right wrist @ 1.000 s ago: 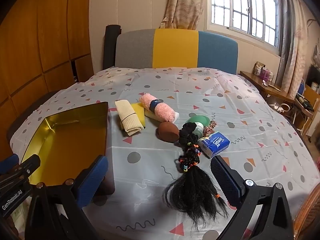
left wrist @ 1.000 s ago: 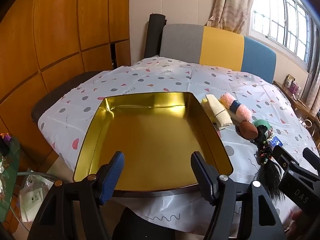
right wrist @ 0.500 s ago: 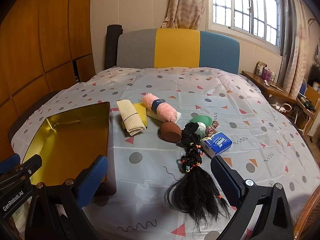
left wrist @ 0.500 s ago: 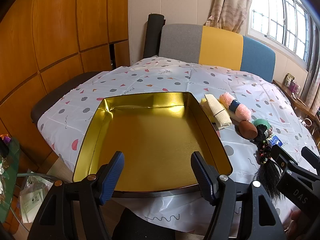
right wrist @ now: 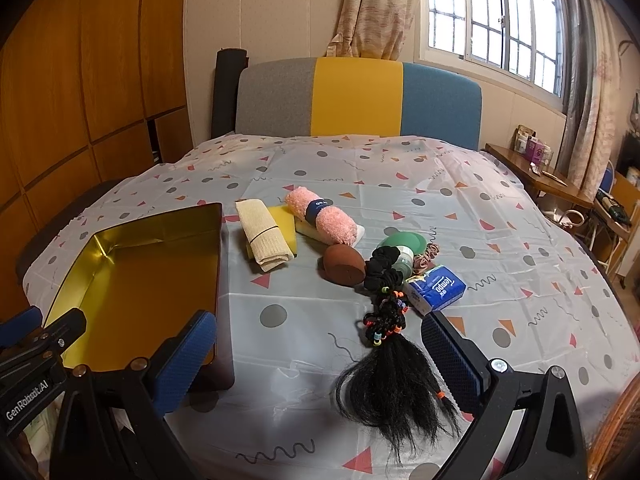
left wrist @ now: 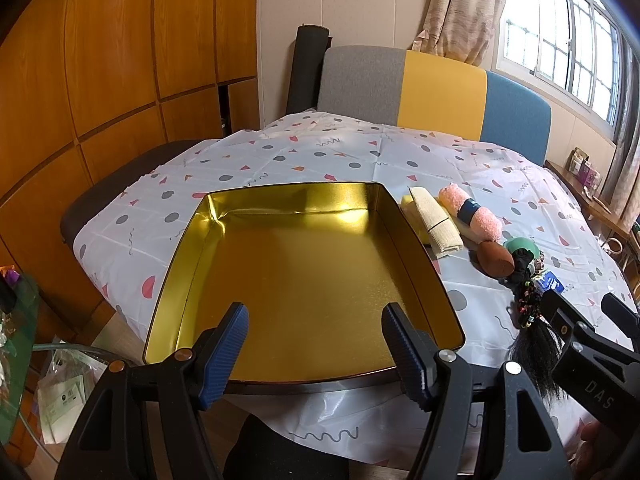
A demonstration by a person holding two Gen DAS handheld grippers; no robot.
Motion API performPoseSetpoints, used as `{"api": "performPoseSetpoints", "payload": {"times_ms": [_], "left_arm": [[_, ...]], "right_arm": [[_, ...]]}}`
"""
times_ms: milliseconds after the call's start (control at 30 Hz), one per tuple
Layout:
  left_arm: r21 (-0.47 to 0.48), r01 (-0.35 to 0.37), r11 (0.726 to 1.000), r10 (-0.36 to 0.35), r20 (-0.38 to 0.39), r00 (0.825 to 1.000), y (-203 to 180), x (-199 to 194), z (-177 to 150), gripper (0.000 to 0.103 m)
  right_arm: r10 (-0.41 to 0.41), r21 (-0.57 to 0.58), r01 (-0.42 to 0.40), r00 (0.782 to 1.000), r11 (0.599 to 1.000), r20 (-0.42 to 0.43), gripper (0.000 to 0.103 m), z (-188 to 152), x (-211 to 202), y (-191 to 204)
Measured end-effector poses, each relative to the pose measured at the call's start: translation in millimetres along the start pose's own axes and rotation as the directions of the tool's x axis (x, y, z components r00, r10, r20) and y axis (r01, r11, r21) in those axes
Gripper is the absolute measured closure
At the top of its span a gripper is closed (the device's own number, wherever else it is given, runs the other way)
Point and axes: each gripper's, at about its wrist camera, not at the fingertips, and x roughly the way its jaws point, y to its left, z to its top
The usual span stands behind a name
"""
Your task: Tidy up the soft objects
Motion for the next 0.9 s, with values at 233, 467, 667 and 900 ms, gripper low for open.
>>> {"api": "performPoseSetpoints", "payload": {"times_ms": [233, 467, 667, 900], "left_arm": [[-0.004, 0.002, 1.0, -0.002, -0.004, 1.0, 0.8, -0.2, 0.4, 0.033], [-0.004, 0.002, 1.0, -0.002, -0.007, 1.0, 0.5, -0.7, 0.7, 0.033], [-0.003, 0.002, 1.0, -0.002, -0.008, 1.0, 0.6, -0.7, 0.8, 0.033], [-0.004, 0.002, 1.0, -0.002, -0.013, 1.0, 0.2, -0.8, -0.1, 0.033]], "right_arm": [[0.0, -0.001, 0.0, 1.0, 1.0, 0.0, 0.0, 0.4, -0.6, 0.7], [-0.001, -0.003, 0.001, 1.0, 1.0, 0.002, 0.0, 0.4, -0.3, 0.8], [0.0, -0.001, 0.0, 1.0, 1.0, 0.002, 0.0, 0.2, -0.7, 0.4], [-0.001, 0.001, 0.0, 1.0, 1.0, 0.002, 0.0, -0.4, -0.2, 0.1]]}}
